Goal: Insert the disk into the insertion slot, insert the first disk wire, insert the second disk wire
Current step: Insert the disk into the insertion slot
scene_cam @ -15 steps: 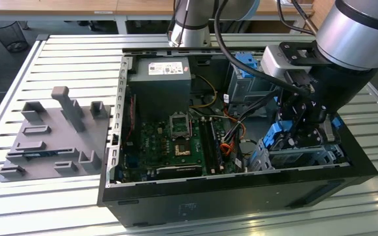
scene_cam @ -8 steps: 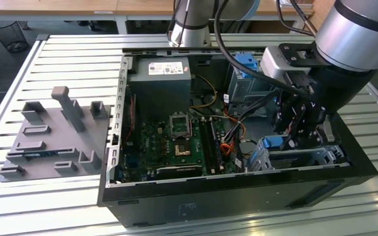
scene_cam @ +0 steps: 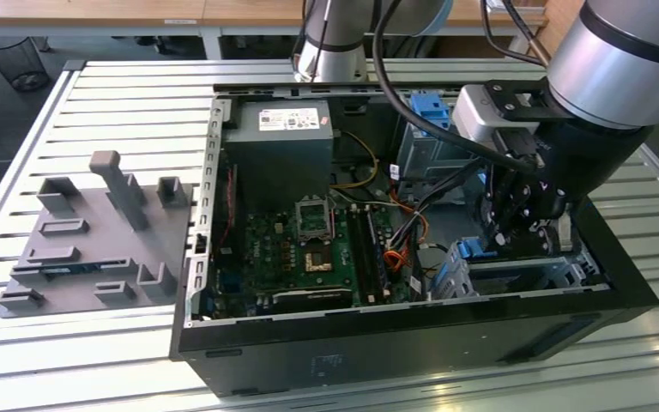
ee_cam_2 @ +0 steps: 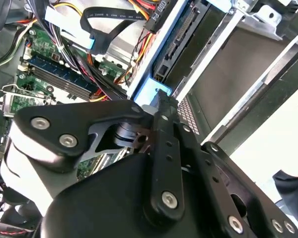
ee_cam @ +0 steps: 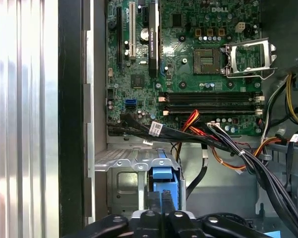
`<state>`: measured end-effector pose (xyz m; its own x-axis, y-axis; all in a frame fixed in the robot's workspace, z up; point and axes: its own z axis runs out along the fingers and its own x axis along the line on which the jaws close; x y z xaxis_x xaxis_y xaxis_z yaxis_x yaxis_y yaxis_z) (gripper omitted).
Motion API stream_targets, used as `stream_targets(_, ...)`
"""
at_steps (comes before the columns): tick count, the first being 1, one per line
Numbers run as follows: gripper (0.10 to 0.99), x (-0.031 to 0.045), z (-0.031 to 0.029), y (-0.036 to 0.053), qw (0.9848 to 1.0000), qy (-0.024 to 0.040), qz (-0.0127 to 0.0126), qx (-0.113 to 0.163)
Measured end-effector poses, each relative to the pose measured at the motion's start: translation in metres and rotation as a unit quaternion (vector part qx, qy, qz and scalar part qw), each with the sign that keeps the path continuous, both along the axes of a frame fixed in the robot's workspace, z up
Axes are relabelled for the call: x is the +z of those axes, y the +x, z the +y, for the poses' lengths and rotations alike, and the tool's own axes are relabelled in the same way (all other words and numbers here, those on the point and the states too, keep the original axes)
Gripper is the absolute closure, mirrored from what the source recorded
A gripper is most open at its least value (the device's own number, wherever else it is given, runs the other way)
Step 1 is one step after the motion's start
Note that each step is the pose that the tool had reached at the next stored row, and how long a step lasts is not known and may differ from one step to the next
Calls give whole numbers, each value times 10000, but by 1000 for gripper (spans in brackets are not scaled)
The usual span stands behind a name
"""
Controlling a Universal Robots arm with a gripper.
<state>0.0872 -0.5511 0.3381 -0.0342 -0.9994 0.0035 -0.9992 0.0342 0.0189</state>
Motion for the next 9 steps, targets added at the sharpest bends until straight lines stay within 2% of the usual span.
stream_targets(9, 980, 47, 0, 1, 10000, 1, -3, 1)
